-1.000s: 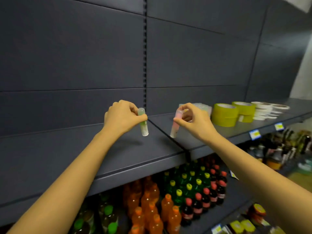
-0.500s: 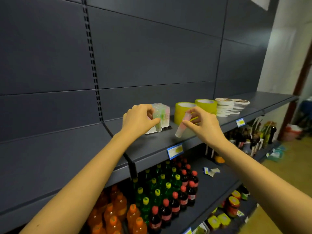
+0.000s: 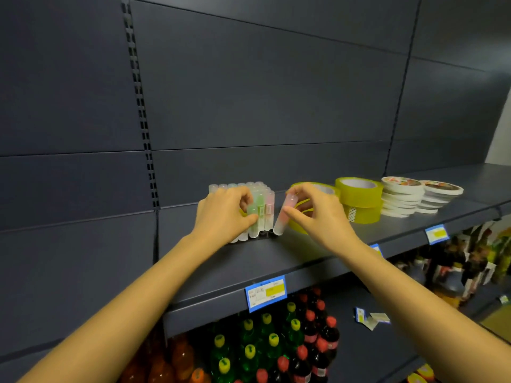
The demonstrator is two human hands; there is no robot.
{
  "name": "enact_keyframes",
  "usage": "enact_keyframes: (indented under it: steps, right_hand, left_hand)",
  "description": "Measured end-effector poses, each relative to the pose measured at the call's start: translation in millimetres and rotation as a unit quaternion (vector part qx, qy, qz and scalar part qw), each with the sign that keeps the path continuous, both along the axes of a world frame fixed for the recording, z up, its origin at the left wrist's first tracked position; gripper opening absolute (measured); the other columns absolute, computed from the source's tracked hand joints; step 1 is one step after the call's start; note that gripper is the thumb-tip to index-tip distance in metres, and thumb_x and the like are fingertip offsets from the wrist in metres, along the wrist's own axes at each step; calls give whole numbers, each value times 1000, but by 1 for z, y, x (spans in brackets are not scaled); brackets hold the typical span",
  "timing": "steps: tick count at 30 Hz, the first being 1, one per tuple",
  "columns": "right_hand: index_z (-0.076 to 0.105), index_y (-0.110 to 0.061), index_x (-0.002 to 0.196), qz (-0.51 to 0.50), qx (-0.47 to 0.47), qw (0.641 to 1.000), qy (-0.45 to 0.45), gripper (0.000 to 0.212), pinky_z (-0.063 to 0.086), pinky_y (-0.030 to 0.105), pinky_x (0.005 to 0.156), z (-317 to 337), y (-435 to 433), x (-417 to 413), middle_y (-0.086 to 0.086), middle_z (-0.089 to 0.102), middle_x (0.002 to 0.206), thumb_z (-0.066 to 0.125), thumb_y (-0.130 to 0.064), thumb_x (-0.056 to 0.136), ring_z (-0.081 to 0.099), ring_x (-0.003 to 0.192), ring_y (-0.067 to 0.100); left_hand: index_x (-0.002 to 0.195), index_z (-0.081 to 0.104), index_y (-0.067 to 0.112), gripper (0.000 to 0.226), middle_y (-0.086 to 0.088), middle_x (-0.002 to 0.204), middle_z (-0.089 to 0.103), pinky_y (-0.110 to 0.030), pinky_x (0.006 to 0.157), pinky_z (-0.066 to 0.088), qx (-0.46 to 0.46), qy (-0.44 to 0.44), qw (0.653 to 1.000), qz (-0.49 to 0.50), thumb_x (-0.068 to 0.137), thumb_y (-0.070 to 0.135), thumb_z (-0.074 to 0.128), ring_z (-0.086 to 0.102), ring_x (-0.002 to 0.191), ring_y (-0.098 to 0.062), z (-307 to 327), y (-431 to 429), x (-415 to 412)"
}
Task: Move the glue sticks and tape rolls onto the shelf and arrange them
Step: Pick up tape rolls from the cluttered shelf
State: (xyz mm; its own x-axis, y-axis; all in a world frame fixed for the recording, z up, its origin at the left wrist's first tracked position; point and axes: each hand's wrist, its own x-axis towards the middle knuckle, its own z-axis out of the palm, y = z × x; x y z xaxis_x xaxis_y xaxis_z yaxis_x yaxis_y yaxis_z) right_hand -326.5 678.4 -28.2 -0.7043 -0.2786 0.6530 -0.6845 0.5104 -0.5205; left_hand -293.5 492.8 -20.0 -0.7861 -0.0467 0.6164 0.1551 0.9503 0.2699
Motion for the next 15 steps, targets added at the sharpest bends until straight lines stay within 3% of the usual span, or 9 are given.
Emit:
enact_keyframes:
  steps: [5,9,12,15]
  right_hand:
    - [60,-13,103,57,3,998,11,22,54,39,76,-3,-4,-22,-1,64,85,69,-14,83,64,74,17]
    - [60,-13,103,85,21,996,28,23,53,34,75,-4,-7,-33,-4,62,86,69,-17,83,61,72,13]
    - [60,-12,104,107,33,993,30,22,50,30,73,-2,-7,-43,-2,61,93,68,-17,83,59,70,11]
    - [60,-13,106,115,49,992,32,24,48,28,73,-3,-9,-50,2,63,98,68,-18,84,61,72,13]
  left_hand:
    - [96,63,26,22,10,91,68,-27,70,37,-38,2,998,46,76,34,67,56,96,-18,3,10,-3]
    - [100,63,25,23,6,99,67,-29,71,39,-69,-10,993,100,79,36,64,56,100,-21,6,22,-6]
    - [109,62,22,29,1,108,58,-32,71,41,-155,-25,976,152,87,40,54,53,105,-23,7,32,-9]
    - [110,58,14,32,-4,111,49,-29,69,28,-236,-35,952,190,95,36,42,47,104,-21,4,39,-11]
